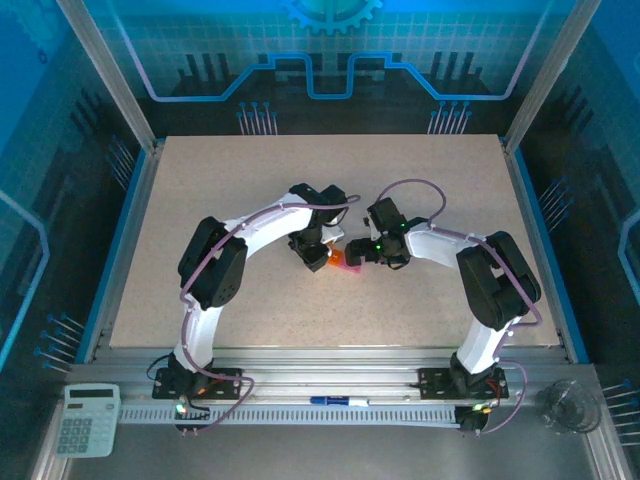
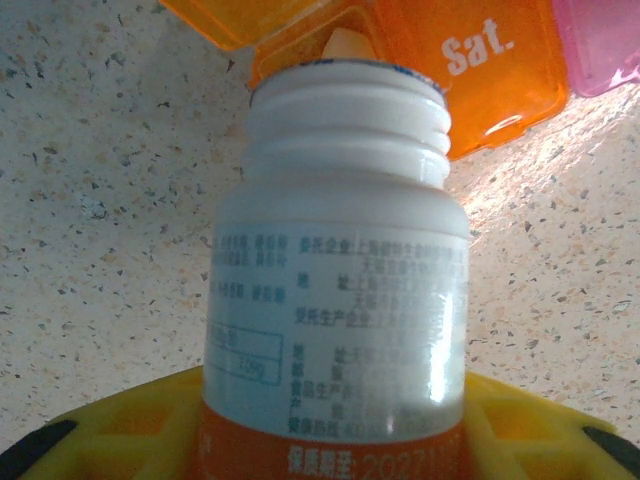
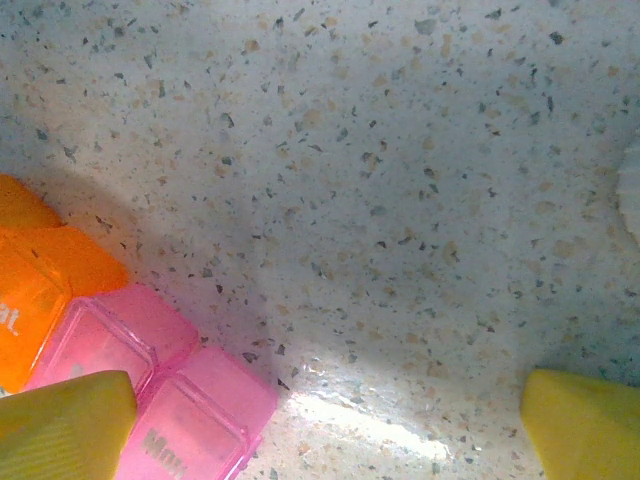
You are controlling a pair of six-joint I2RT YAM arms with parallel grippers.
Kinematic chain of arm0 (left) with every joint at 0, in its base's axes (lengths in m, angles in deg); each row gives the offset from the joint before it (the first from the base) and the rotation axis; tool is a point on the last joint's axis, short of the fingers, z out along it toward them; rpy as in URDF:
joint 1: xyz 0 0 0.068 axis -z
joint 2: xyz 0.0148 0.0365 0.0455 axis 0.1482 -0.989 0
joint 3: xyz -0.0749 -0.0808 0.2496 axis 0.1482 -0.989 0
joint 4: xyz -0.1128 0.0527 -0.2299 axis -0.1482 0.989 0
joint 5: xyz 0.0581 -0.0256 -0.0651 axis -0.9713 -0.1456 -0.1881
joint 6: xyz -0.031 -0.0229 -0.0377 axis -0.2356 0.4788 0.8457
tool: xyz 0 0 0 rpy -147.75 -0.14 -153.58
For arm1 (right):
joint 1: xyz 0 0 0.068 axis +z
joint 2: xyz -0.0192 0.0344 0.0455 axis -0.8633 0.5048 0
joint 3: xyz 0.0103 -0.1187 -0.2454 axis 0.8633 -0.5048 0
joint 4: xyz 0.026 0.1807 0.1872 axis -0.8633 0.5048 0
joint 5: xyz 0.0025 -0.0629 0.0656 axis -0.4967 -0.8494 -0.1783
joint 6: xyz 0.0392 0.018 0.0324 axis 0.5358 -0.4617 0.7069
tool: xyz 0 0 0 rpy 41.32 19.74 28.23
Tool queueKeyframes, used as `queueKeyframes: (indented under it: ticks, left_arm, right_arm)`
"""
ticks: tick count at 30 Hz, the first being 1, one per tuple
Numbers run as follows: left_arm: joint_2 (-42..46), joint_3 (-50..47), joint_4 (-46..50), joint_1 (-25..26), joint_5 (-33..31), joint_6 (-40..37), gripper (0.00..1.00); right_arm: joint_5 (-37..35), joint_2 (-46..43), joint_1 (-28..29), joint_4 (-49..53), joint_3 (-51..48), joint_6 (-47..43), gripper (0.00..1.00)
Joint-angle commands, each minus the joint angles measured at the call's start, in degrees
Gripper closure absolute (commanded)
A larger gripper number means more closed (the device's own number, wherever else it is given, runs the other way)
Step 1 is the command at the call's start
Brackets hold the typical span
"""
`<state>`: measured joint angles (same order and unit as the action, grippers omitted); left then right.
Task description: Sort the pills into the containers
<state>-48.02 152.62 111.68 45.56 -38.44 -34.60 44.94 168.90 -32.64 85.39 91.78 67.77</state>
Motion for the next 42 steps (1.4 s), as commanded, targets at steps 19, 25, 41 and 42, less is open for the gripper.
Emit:
queueKeyframes:
  ticks: [19, 25, 41, 42]
  left_arm:
    - [-0.56, -0.28, 0.81, 0.29, -1.09, -0.09, 1.00]
    - [1.02, -2.93, -2.42, 0.03, -0.23, 0.73, 1.00]
    - [9.54, -14.86, -16.01, -1.47, 4.75, 4.33, 1.00]
    - [10.13, -15.64, -17.02, -1.49, 5.02, 4.54, 1.00]
  right_arm:
    - [0.92, 4.04, 0.72, 0.59, -0.70, 0.34, 0.00]
    - [0.97, 4.24, 0.68, 0.42, -0.87, 0.55, 0.00]
    - [0.99, 4.76, 0.64, 0.25, -0.96, 0.86, 0.00]
    - [1.03, 4.75, 0.59, 0.22, -0.96, 1.00, 0.00]
